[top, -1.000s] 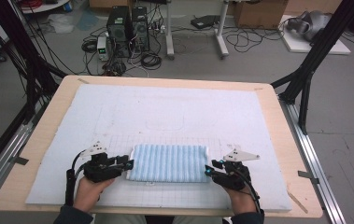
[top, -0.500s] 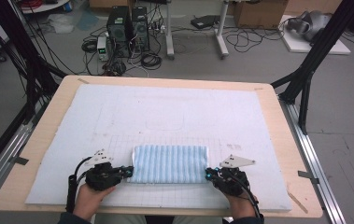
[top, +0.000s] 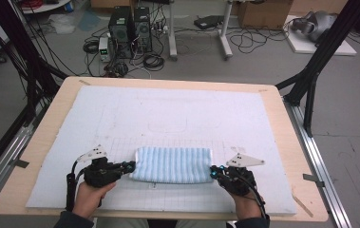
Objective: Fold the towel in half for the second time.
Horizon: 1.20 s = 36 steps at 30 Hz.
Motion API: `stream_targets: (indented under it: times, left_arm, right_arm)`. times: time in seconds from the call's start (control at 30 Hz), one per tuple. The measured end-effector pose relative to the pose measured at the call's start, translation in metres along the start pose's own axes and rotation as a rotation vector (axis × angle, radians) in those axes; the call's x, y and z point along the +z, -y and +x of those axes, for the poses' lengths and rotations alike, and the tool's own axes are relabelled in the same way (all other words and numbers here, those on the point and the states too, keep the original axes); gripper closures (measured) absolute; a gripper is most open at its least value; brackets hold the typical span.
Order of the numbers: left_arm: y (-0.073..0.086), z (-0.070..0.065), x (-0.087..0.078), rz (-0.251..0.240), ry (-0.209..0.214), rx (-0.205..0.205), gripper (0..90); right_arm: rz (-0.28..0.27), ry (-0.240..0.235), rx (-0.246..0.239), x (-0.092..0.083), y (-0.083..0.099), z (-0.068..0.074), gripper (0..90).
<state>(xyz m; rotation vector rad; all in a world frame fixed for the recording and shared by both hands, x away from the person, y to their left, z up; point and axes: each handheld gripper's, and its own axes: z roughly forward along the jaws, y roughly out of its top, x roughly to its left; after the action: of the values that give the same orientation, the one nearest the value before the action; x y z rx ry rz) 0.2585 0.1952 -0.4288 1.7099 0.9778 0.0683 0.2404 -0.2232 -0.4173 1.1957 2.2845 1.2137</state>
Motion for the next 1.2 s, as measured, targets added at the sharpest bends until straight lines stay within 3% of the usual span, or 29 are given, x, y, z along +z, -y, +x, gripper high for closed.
stream_targets:
  times: [0.33,0.5,0.67,0.8,0.93,1.0,1.1,1.2]
  left_arm:
    - [-0.009,0.007,0.006,-0.025,-0.051,0.011,88.2]
    - [-0.004,0.01,0.011,0.002,-0.091,0.024,88.1]
    - [0.002,0.011,0.013,0.032,-0.097,0.027,88.1]
    - [0.004,0.013,0.014,0.039,-0.128,0.033,88.0]
    - [0.006,0.012,0.015,0.08,-0.125,0.02,86.7]
    - [0.008,0.011,0.014,0.078,-0.152,0.019,79.3]
    - [0.006,0.008,0.009,0.025,-0.175,0.022,61.8]
    - [0.0,0.008,0.006,-0.024,-0.159,0.058,53.7]
  right_arm:
    - [-0.029,0.026,0.012,0.004,-0.006,-0.004,85.5]
    - [-0.026,0.041,0.004,0.012,-0.005,-0.005,85.1]
    - [-0.015,0.04,0.009,0.016,0.002,-0.005,84.8]
    - [-0.006,0.032,0.006,0.019,0.006,-0.003,84.2]
    - [0.023,0.041,-0.006,0.019,0.009,0.0,80.4]
    - [0.028,0.045,0.003,0.018,0.01,-0.002,74.0]
    - [-0.002,0.053,0.039,0.013,0.01,-0.006,61.5]
    - [-0.054,0.058,0.055,0.007,0.007,-0.01,52.0]
